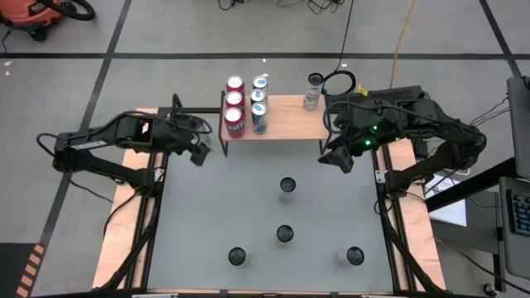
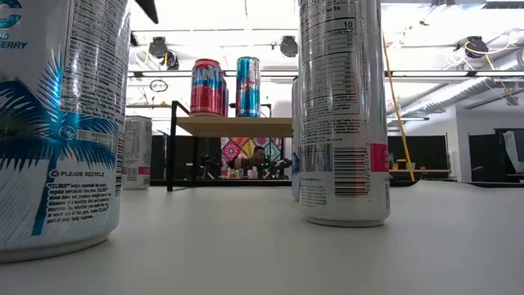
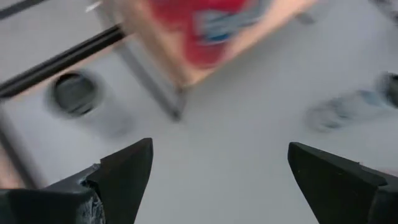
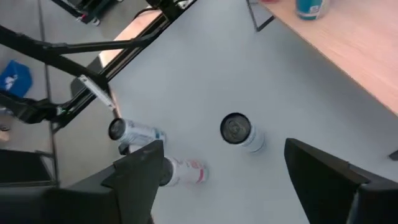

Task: Place canned beverage on shelf
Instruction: Put the top left white-pink soda can on the shelf

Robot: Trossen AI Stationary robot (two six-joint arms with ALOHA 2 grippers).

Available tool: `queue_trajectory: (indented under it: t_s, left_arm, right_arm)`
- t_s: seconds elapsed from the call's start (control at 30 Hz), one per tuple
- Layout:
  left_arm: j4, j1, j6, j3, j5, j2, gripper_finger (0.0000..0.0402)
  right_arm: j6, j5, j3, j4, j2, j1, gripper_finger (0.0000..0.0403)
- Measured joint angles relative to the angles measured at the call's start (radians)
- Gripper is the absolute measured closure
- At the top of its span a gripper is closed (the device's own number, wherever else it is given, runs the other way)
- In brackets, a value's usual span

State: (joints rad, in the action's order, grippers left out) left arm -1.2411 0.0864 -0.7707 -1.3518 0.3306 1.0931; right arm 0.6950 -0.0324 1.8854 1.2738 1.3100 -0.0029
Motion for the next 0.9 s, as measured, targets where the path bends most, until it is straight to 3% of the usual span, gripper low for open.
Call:
queue_trajectory:
  t_s: [0.07,0.2,0.4,0.53,0.73,0.9]
  left_arm:
    - [-0.061,0.05,-0.032,0.0,-0.004,0.007,0.003]
    - [-0.113,0.195,-0.014,0.0,-0.115,0.025,0.003]
    - [-0.126,0.443,0.164,0.0,-0.275,0.076,0.003]
    - [-0.139,0.578,0.31,0.0,-0.308,0.127,0.003]
    - [-0.134,0.711,0.519,0.0,-0.366,0.235,0.003]
    - [-0.127,0.754,0.615,0.0,-0.39,0.31,0.003]
  right_arm:
    - [-0.001,0.011,0.0,0.0,0.002,0.007,0.0099]
    - [-0.006,0.03,0.0,0.0,0.001,0.007,0.0099]
    - [-0.022,0.059,0.0,0.001,0.001,0.007,0.0099]
    - [-0.017,0.059,0.0,0.001,0.001,0.007,0.0099]
    - [-0.016,0.059,0.0,0.002,0.001,0.007,0.0099]
    - [-0.017,0.06,0.0,0.003,0.001,0.007,0.0099]
